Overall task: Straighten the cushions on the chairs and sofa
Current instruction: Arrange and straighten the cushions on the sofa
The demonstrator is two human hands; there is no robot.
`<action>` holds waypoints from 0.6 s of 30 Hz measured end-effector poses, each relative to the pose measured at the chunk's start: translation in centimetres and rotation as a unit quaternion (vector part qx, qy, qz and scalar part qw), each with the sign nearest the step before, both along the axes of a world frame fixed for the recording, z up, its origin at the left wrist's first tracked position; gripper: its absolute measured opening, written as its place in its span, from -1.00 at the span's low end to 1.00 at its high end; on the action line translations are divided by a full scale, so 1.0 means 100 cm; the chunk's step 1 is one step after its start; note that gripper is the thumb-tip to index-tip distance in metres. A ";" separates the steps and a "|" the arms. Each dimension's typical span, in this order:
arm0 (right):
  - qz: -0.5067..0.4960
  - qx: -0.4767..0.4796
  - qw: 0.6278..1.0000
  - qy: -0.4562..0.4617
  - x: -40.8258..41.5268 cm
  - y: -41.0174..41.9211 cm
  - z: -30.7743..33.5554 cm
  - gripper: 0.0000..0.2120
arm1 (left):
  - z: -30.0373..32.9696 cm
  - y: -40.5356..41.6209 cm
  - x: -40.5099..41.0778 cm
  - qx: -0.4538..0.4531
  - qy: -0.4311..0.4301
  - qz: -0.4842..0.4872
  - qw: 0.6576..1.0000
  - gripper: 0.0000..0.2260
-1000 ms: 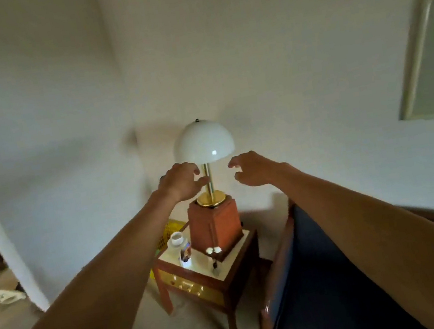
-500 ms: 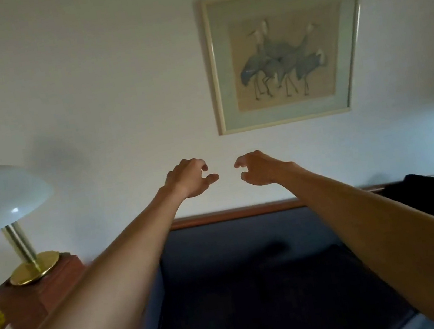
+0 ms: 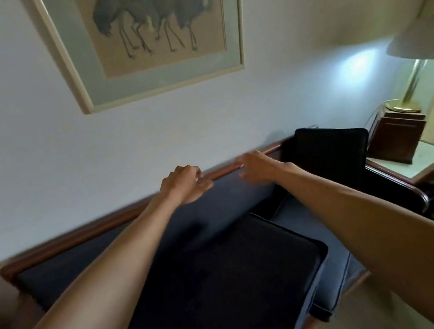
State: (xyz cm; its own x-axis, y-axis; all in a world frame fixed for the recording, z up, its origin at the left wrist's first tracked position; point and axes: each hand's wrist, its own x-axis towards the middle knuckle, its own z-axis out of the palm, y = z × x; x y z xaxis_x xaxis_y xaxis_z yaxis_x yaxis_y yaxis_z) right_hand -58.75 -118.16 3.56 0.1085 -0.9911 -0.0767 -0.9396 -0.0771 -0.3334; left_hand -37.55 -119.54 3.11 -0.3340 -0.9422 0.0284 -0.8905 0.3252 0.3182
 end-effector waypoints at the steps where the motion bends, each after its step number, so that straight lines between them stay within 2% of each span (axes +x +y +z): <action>1: -0.015 0.013 1.000 -0.006 -0.017 -0.004 -0.017 -0.60 | -0.017 -0.006 -0.015 0.017 -0.003 -0.012 1.000 -0.66; 6: -0.070 0.077 0.994 -0.036 -0.103 -0.018 -0.108 -0.59 | -0.102 -0.029 -0.090 0.096 -0.017 -0.050 0.994 -0.63; 11: -0.097 0.185 0.977 -0.036 -0.193 -0.038 -0.221 -0.53 | -0.200 -0.040 -0.168 0.163 -0.002 -0.035 0.986 -0.62; 18: -0.113 0.263 0.958 -0.030 -0.258 -0.044 -0.349 -0.55 | -0.329 -0.020 -0.249 0.192 -0.014 -0.016 0.981 -0.59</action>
